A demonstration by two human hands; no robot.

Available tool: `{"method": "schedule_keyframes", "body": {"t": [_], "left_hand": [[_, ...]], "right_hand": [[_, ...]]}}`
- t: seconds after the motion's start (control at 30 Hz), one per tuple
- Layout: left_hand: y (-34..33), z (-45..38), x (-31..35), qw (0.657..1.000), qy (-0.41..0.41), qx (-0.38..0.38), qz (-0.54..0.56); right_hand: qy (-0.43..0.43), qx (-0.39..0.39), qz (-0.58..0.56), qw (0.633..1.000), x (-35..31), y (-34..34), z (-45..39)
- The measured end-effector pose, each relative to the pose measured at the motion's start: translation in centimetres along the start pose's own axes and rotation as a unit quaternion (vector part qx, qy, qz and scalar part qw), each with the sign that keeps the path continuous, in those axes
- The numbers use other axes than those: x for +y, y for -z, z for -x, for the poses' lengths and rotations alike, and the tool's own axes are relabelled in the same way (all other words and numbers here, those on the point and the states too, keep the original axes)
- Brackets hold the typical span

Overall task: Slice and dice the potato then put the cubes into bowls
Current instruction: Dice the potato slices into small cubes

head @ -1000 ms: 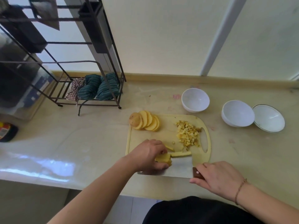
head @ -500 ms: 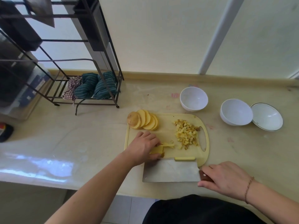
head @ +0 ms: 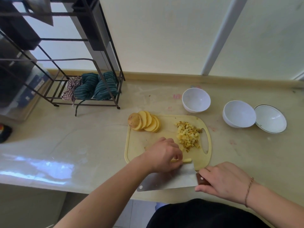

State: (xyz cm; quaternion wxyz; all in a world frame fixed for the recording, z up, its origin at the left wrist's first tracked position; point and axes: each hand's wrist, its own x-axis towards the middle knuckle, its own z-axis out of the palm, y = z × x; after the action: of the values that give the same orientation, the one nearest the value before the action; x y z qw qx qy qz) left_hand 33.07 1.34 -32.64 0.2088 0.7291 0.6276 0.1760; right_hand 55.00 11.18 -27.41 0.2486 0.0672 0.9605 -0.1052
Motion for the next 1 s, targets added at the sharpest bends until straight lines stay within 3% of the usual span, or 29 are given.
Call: {"method": "schedule_keyframes", "body": {"t": [0.13,0.23,0.37,0.53,0.63,0.87,1.0], "left_hand": [[-0.5,0.6,-0.4,1.000,0.002,0.020,0.000],[0.1,1.4,-2.6,0.997,0.057,0.055,0.016],[0.8,2.7,-5.9,0.986,0.127,0.104,-0.041],[0.4,2.8,-6.4,0.984,0.149,0.084,-0.056],[-0.1,2.7,-6.1,0.986,0.149,0.072,-0.020],[-0.9,1.5,-4.4,0.983,0.154,0.084,-0.047],[-0.8,0.4,-3.4,0.989,0.119,0.066,-0.051]], "right_hand": [[0.004,0.004,-0.006,1.000,0.1,-0.5,0.2],[-0.003,0.008,-0.007,1.000,0.3,-0.9,0.9],[-0.034,0.001,-0.019,0.999,1.2,-1.7,2.2],[-0.082,0.031,-0.030,0.996,2.4,-3.7,3.6],[-0.089,0.107,-0.028,0.990,2.9,-4.5,4.0],[-0.113,0.197,0.048,0.973,4.4,-5.4,5.3],[-0.118,0.239,0.056,0.962,5.5,-6.0,6.7]]}}
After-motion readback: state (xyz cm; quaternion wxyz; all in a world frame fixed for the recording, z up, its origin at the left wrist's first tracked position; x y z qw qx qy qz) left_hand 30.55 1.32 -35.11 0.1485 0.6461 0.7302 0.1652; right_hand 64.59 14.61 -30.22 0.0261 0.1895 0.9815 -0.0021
